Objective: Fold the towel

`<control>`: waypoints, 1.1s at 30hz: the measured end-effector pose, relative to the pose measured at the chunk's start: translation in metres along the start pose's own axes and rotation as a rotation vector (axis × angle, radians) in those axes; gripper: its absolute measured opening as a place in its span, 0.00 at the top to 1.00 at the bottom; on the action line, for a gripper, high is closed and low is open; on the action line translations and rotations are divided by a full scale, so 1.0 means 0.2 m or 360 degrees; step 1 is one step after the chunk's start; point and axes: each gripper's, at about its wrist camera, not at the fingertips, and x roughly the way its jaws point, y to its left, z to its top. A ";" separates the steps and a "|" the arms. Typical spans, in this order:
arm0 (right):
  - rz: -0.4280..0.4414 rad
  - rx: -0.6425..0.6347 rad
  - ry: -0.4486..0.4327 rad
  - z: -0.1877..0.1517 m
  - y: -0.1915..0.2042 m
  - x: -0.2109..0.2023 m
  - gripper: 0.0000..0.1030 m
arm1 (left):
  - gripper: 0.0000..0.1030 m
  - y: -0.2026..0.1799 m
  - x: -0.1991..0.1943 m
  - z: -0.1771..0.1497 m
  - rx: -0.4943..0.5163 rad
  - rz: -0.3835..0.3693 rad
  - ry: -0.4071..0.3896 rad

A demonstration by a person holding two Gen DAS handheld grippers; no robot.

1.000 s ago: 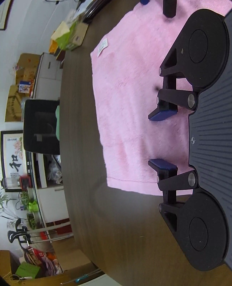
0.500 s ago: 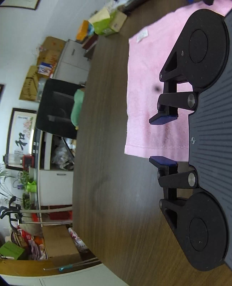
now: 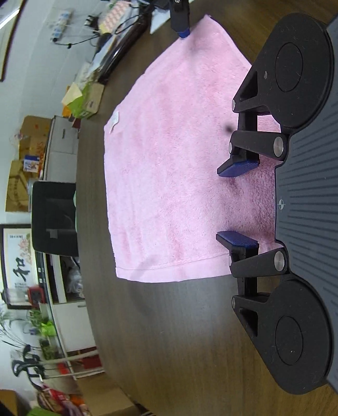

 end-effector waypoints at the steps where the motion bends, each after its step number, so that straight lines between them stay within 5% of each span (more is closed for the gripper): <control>1: -0.0003 -0.0007 -0.0002 -0.01 0.01 -0.01 0.00 | 0.52 0.00 0.01 0.01 0.0018 0.0012 0.0002; 8: -0.0009 -0.0021 -0.0018 -0.05 0.04 -0.04 0.00 | 0.34 0.07 0.03 0.03 0.0063 0.0079 -0.0002; 18: 0.0053 0.0039 -0.0114 -0.08 0.01 -0.17 0.00 | 0.40 0.19 0.00 0.02 -0.0049 0.0188 -0.0056; 24: -0.0047 -0.0004 -0.0125 -0.12 -0.01 -0.22 0.00 | 0.42 0.25 -0.15 -0.10 -0.0266 0.0030 -0.0019; 33: -0.0238 -0.0281 -0.0078 -0.20 0.09 -0.16 0.00 | 0.44 0.18 -0.24 -0.22 -0.0319 0.0047 -0.0021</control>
